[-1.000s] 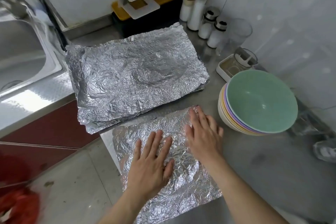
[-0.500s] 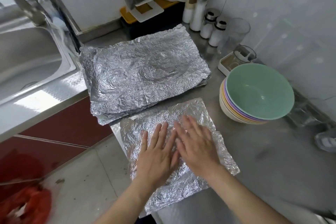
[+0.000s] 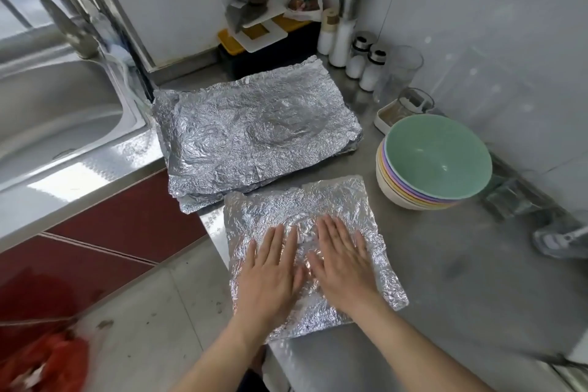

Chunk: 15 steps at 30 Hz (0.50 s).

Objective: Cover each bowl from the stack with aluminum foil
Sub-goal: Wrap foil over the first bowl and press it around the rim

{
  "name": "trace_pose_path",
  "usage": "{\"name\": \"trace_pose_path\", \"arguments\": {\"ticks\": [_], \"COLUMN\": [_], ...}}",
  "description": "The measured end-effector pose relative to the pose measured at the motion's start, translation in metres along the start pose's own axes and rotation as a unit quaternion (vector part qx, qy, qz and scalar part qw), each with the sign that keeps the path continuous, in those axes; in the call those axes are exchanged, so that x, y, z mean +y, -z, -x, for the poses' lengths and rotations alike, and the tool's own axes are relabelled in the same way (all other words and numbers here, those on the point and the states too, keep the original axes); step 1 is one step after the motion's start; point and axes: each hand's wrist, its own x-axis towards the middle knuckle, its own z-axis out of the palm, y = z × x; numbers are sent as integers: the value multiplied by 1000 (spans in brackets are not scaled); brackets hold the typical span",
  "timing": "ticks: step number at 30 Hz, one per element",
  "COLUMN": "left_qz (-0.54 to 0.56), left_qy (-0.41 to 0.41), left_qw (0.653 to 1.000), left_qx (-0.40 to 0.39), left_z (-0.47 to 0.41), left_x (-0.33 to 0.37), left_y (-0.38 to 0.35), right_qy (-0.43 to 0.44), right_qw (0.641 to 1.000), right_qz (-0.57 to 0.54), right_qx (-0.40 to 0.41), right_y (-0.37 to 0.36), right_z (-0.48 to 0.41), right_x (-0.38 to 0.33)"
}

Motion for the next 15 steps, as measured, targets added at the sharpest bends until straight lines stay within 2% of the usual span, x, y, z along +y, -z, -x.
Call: {"name": "trace_pose_path", "arguments": {"ticks": [3, 5, 7, 9, 10, 11, 13, 15], "left_qz": [20, 51, 45, 74, 79, 71, 39, 18], "left_qy": [0, -7, -41, -105, -149, -186, -214, -191], "left_qw": [1000, 999, 998, 991, 985, 980, 976, 980], "left_qx": [-10, -18, 21, 29, 25, 10, -34, -52], "left_z": [1, -1, 3, 13, 22, 31, 45, 47], "left_x": [-8, -7, 2, 13, 20, 26, 34, 39], "left_y": [2, 8, 20, 19, 15, 11, 4, 4], "right_qy": [2, 20, 41, 44, 26, -10, -104, -174], "right_qw": [1000, 999, 990, 954, 934, 923, 926, 944], "right_qz": [-14, -41, -45, -26, -10, -1, 11, 26], "right_qx": [-25, 6, 128, 294, 357, 384, 362, 280], "right_y": [6, 21, 47, 73, 83, 94, 113, 122], "right_z": [-3, -2, 5, 10, 11, 11, 9, 5], "right_x": [2, 0, -5, -5, -2, 2, 12, 25]}}
